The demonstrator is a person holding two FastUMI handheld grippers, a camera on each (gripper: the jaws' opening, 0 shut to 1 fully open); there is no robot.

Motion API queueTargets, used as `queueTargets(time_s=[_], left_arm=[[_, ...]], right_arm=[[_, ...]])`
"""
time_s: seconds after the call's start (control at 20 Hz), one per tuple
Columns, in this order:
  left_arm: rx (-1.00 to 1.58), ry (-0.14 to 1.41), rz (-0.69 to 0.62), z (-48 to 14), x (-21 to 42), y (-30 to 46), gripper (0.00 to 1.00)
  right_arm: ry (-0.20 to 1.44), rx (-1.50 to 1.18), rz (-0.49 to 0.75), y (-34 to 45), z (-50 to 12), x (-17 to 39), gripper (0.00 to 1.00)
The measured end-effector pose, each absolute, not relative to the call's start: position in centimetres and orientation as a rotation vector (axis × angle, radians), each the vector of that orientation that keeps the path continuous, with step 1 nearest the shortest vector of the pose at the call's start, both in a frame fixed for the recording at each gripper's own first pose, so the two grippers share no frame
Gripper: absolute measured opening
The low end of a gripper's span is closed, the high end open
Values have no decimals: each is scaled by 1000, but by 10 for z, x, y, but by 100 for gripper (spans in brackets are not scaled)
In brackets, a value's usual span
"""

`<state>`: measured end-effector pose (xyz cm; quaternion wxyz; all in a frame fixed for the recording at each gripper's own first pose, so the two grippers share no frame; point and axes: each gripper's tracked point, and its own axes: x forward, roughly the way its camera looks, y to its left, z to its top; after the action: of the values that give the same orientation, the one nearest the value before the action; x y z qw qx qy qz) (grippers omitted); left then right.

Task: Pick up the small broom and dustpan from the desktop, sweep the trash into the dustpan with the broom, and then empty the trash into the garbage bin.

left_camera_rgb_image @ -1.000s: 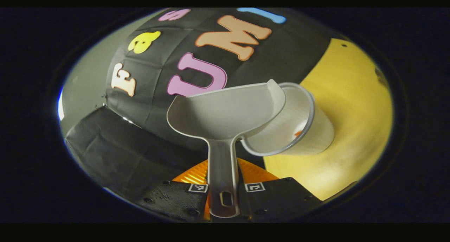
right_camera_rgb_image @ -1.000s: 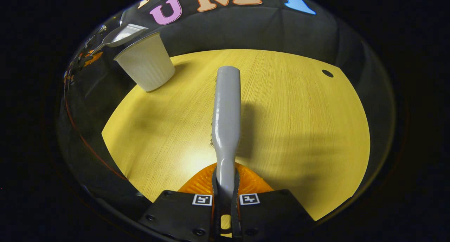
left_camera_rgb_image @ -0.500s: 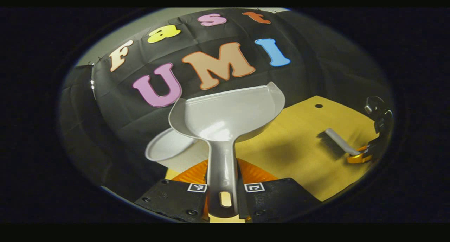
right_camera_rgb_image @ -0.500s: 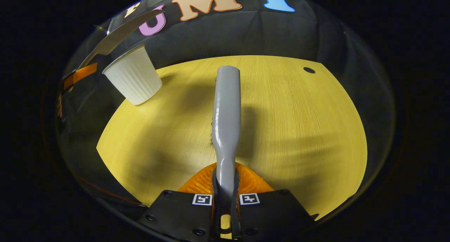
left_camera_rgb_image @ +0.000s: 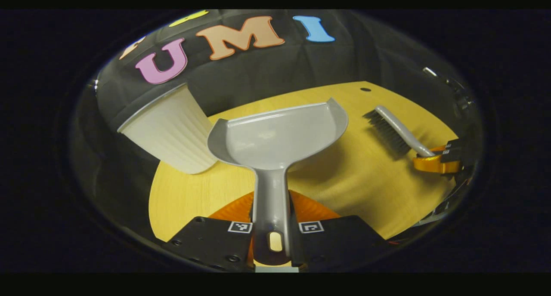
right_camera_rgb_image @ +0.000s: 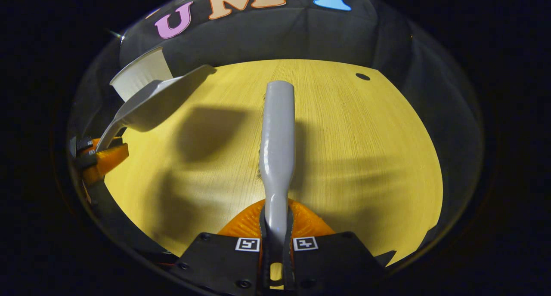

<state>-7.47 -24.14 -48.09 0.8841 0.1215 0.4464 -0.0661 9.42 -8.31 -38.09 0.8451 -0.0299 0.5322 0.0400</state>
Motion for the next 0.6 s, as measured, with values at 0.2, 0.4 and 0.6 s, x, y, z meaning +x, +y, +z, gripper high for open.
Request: queueTargets(time_s=[0.2, 0.4, 0.6], left_arm=[[245, 1013, -112, -508, -91, -236, 24], [238, 1065, -111, -530, -103, -233, 25], [253, 1070, -99, -540, -107, -230, 30]], right_arm=[[1173, -95, 46, -83, -381, 94, 14], [1274, -127, -1, -82, -382, 91, 16], [1303, -138, -22, -83, -384, 88, 21]])
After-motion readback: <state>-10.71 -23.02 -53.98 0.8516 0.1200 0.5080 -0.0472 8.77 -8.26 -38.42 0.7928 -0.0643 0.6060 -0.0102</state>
